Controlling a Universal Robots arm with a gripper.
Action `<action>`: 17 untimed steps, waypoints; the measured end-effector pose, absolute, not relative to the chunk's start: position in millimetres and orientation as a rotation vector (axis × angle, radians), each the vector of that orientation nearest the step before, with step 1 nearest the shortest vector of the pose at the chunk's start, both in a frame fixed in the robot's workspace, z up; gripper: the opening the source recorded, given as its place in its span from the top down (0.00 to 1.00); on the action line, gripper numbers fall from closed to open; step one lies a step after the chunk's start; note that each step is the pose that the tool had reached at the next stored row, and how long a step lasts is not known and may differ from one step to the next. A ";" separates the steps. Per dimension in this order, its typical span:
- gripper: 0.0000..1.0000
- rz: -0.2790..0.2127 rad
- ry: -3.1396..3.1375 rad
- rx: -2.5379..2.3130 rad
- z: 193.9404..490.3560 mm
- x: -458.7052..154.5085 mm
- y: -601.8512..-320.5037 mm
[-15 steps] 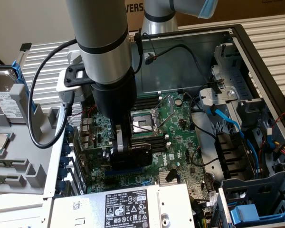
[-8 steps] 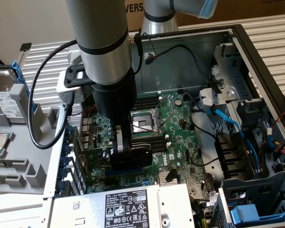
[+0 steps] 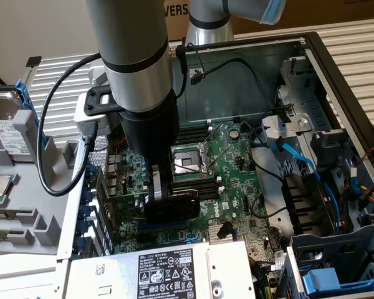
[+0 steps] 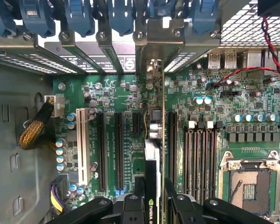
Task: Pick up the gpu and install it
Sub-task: 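Insert the gpu into the slot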
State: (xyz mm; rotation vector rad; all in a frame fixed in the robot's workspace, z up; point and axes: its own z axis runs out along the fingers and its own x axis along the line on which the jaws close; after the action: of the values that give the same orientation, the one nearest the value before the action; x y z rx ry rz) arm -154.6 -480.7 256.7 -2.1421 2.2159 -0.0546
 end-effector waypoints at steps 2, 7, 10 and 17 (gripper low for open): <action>0.74 -0.055 2.216 -2.142 256.7 -154.5 -480.7; 0.74 -0.055 2.216 -2.142 256.2 -154.5 -480.7; 0.74 -0.055 2.216 -2.142 255.5 -154.5 -480.7; 0.74 -0.055 2.216 -2.142 255.3 -154.5 -480.7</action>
State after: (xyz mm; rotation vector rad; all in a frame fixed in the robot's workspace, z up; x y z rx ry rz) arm -154.5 -480.7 255.3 -2.1421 2.2158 -0.0547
